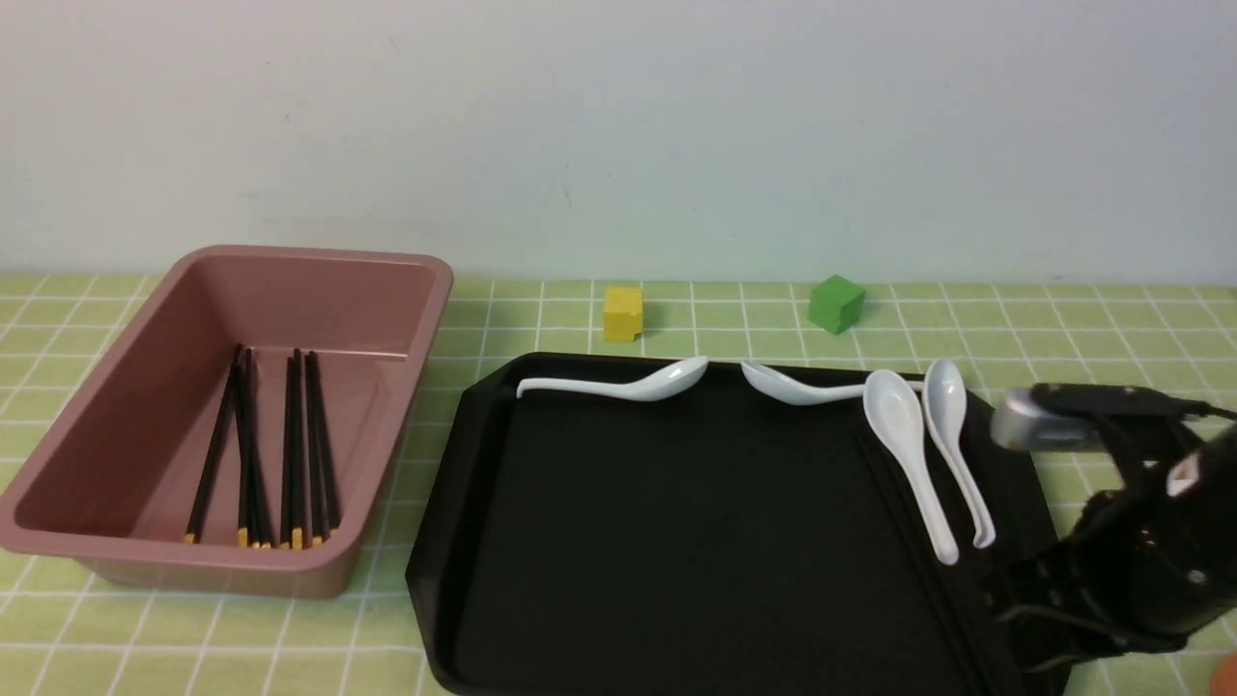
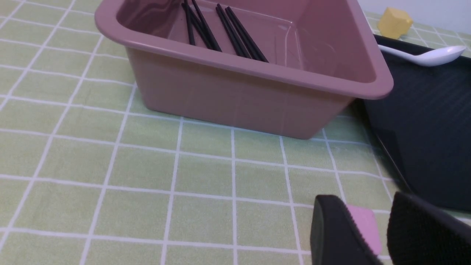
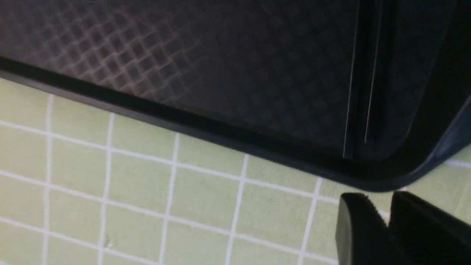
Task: On green tablecloth take chopsticks from black tray and put them in box.
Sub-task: 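Move the gripper over the chopsticks on the black tray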
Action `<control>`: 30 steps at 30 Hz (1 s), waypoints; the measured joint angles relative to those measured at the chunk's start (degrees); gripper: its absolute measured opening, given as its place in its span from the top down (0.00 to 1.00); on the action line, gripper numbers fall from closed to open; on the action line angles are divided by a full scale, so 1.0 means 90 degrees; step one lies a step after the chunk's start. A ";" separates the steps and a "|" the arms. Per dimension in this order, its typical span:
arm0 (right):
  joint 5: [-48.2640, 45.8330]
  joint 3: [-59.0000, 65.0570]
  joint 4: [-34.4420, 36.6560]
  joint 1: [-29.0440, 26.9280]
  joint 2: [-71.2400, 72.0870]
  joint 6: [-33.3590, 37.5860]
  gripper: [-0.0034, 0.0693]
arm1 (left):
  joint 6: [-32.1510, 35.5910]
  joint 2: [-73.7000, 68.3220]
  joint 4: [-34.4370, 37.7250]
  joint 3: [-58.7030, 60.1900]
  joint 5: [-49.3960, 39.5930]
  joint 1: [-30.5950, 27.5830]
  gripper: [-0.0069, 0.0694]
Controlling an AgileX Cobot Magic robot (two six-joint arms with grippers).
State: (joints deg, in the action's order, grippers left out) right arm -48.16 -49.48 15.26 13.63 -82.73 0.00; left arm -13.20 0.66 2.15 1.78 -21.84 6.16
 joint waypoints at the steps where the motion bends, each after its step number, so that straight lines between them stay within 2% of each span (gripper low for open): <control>1: 0.0005 -0.0145 -0.0183 0.0128 -0.0374 -0.0220 0.69 | 0.0000 0.0000 0.0000 0.0000 0.0000 0.0000 0.60; 8: 0.0269 -0.0831 -0.1083 0.0524 -0.1564 -0.0946 0.44 | 0.0000 0.0000 0.0000 0.0000 0.0000 0.0000 0.60; 11: 0.0499 -0.0876 -0.1244 0.0529 -0.1828 -0.0983 0.40 | 0.0000 0.0000 0.0000 0.0000 0.0000 0.0000 0.60; 16: 0.0720 -0.0896 -0.1279 0.0529 -0.2117 -0.1027 0.41 | 0.0000 0.0000 0.0000 0.0000 0.0000 0.0000 0.60; 20: 0.0748 -0.0922 -0.1274 0.0529 -0.2391 -0.1056 0.51 | 0.0000 0.0000 0.0000 0.0000 0.0000 0.0000 0.60; 23: 0.0701 -0.0968 -0.1258 0.0523 -0.2438 -0.1056 0.64 | 0.0000 0.0000 0.0000 0.0000 0.0000 0.0000 0.60; 24: 0.0680 -0.0968 -0.1172 0.0523 -0.2438 -0.1056 0.73 | 0.0000 0.0000 0.0000 0.0000 0.0000 0.0000 0.60; 26: 0.0664 -0.0968 -0.1002 0.0523 -0.2427 -0.1059 0.81 | 0.0000 0.0000 0.0000 0.0000 0.0000 0.0000 0.60; 30: 0.0611 -0.0954 -0.0380 0.0523 -0.2257 -0.1059 0.80 | 0.0000 0.0000 0.0000 0.0000 0.0000 0.0000 0.60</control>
State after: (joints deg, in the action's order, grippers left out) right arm -42.66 -58.06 11.84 18.34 -103.04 -9.53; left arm -13.20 0.66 2.15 1.78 -21.84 6.16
